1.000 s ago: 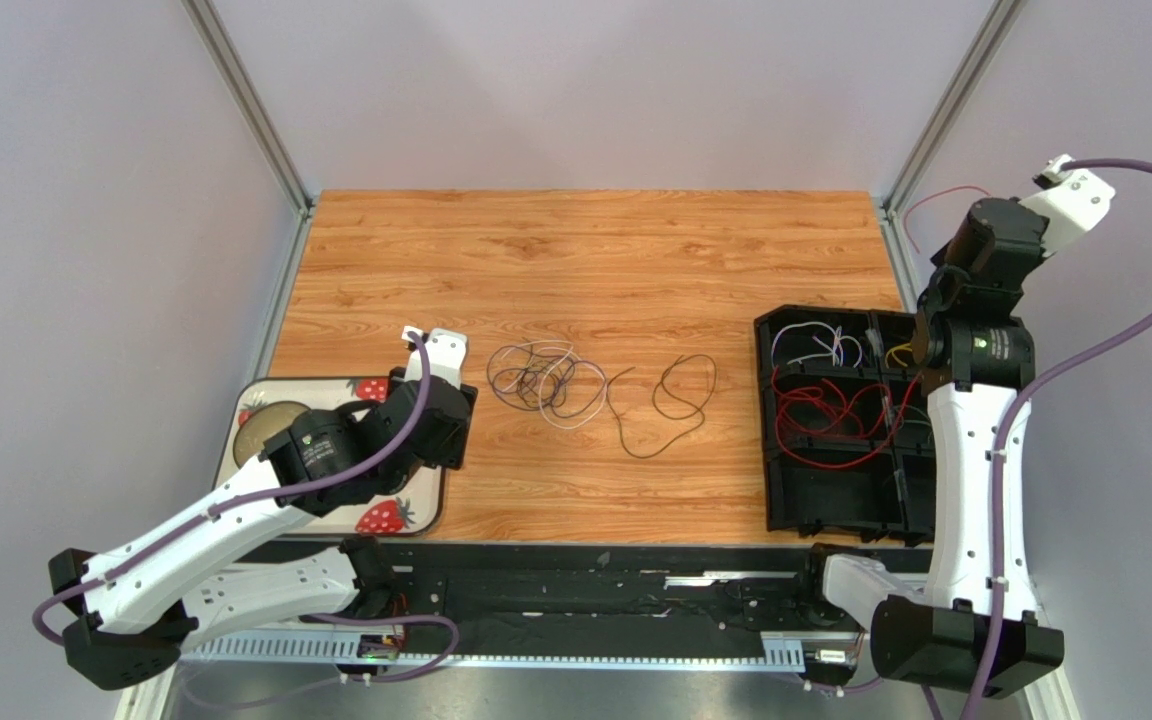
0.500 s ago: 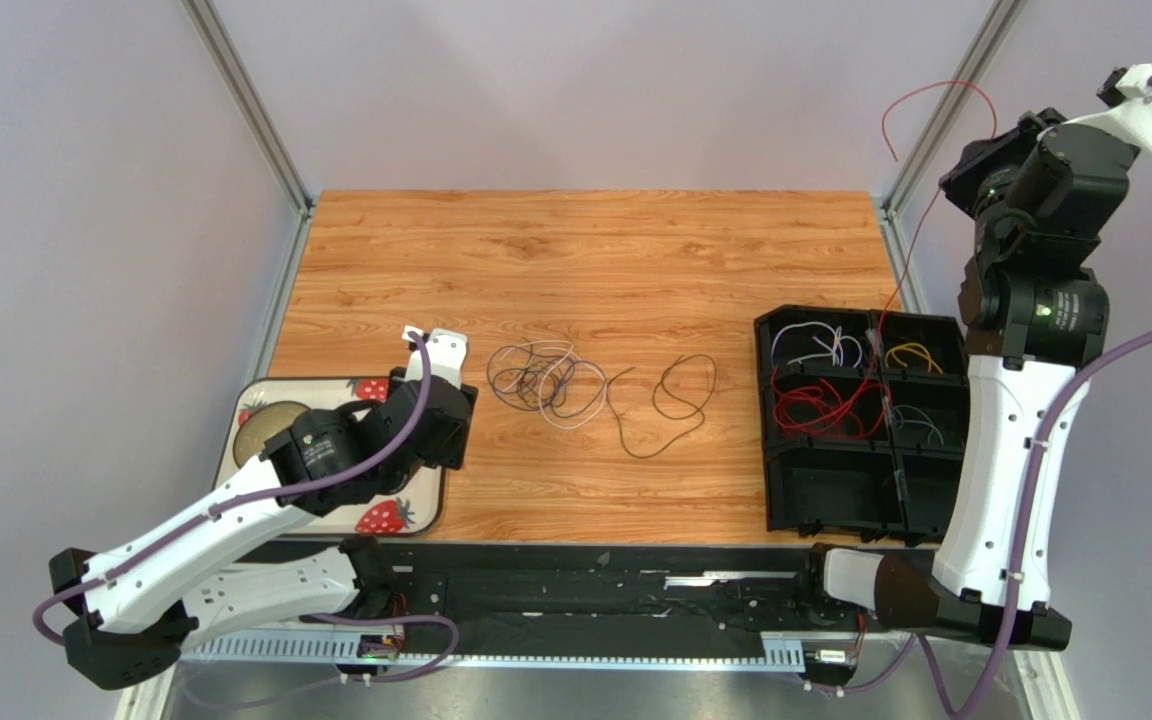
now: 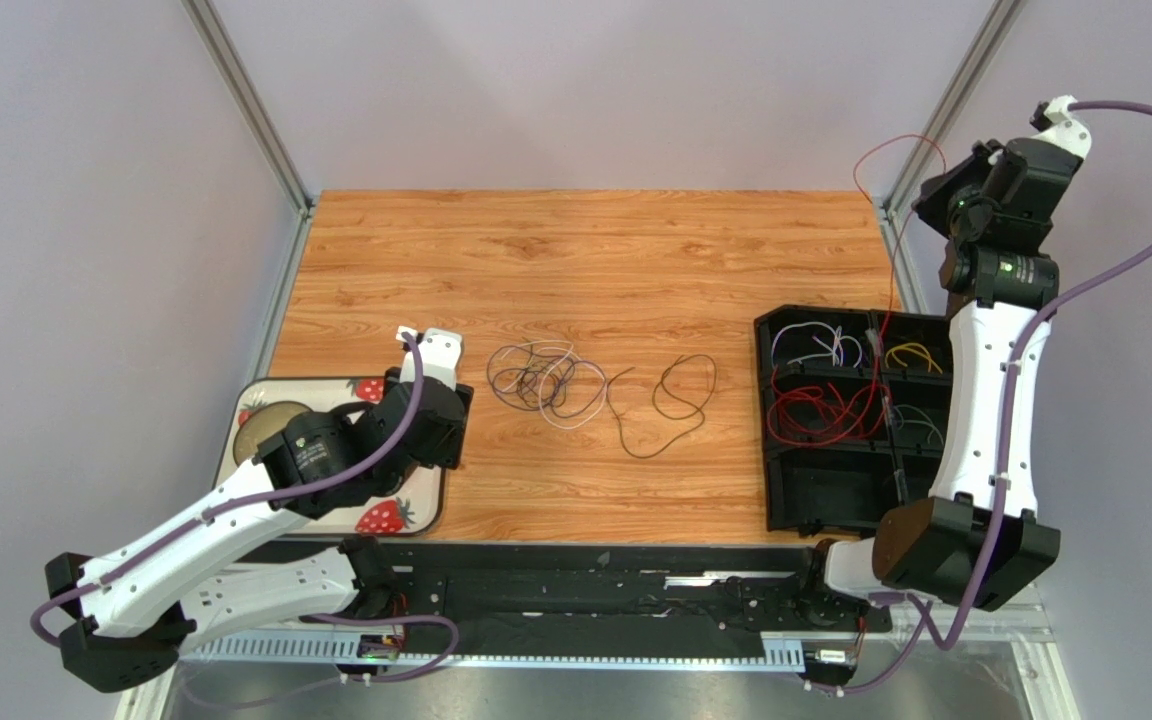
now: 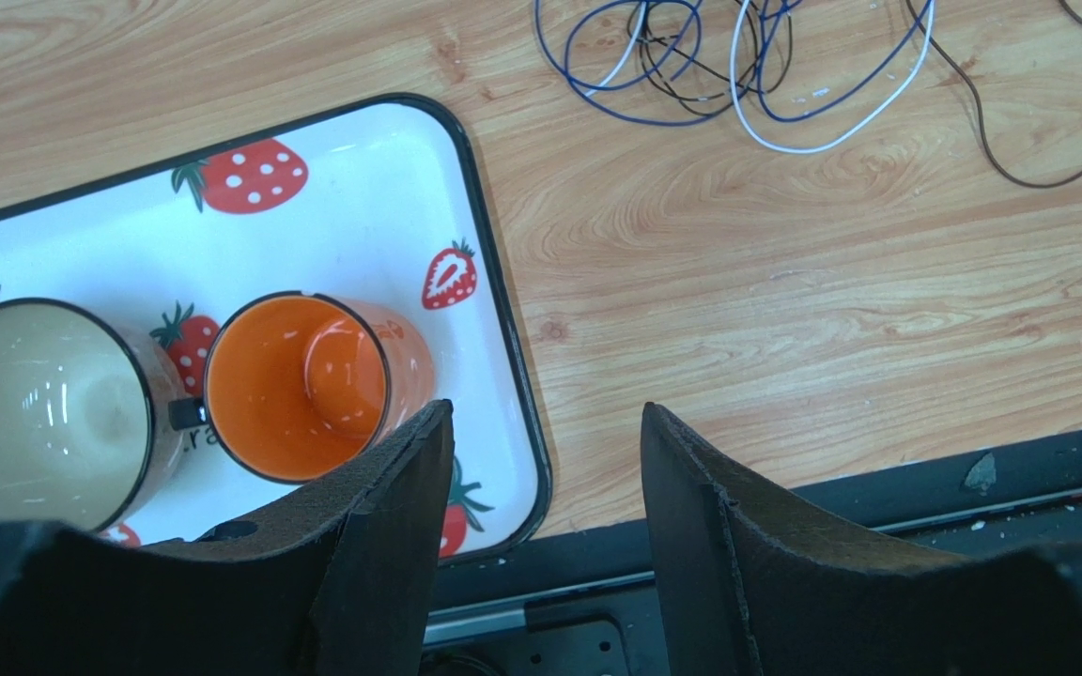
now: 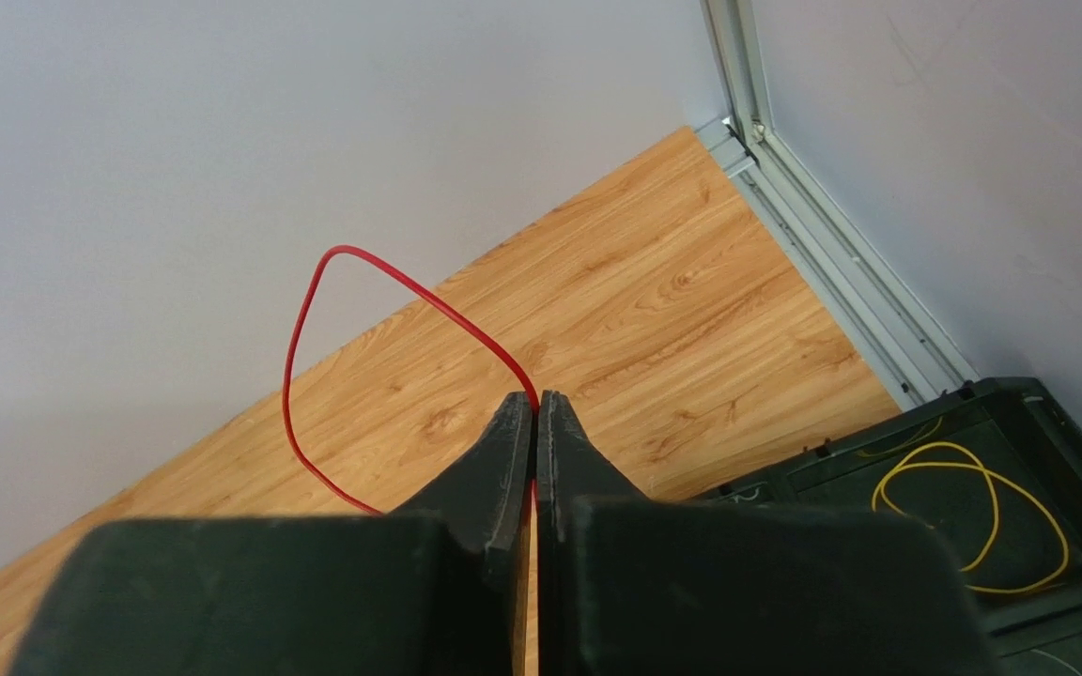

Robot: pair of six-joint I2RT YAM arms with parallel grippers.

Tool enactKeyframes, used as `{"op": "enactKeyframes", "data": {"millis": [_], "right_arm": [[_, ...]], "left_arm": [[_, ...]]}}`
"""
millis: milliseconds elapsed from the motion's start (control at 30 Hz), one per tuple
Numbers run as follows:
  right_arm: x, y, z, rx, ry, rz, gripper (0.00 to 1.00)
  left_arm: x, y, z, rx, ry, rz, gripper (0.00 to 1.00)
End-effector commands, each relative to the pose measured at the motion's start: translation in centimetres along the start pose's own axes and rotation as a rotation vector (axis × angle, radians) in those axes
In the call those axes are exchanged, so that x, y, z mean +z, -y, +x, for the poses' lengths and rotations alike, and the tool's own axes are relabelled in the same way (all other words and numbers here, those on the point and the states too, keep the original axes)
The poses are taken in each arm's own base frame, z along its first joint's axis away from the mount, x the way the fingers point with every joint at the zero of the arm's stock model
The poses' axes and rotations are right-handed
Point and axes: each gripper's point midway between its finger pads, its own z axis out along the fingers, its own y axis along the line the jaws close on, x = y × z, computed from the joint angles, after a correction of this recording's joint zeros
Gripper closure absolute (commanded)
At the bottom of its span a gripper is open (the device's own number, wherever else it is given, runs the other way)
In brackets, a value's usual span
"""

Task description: Untangle the cables

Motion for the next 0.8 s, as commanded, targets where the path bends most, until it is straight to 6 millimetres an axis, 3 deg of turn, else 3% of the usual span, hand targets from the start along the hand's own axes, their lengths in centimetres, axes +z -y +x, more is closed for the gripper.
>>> {"op": "enactKeyframes", "data": {"millis": [0,233,333,467,567,633,667,733,767], "right_arm": [[0.6,-0.6,-3.8,0.005,0.126,-0.123,1.00],[3.6,-0.8,-3.3,0.065,0.111,-0.180,1.00],[4.1,-1.7,-4.2,0.061,0.116,-0.215,1.00],[4.4,-1.0,-3.9,0.037,0.120,-0.194,1.00],[4.3,0.3,-1.8,-0.009,0.089,-0.160,1.00],[2.8,0.5,-1.1,-0.020,0.090,-0.162,1.00],[3.0,1.3,1.0,-0.014,0.070,-0.159,1.00],[1.4,1.1,1.1,-0.028,0.106,-0.182,1.00],[1.4,1.9,2.8,-0.031,0.080,-0.170,1.00]], "left_arm": [[0.0,-0.4,-0.2,-0.018,0.011,-0.018,0.40],[0.4,-0.2,0.0,0.002,-0.011,-0.034,0.40],[0.5,-0.3,0.0,0.003,-0.013,-0.039,0.40],[0.4,-0.3,0.0,0.000,-0.011,-0.039,0.40],[0.5,-0.3,0.0,0.001,-0.011,-0.041,0.40],[0.5,-0.2,0.0,0.004,-0.013,-0.039,0.40],[0.5,-0.2,0.0,0.005,-0.013,-0.037,0.40],[0.5,-0.1,0.0,0.009,-0.016,-0.033,0.40],[0.6,0.0,0.0,0.010,-0.018,-0.033,0.40]]}}
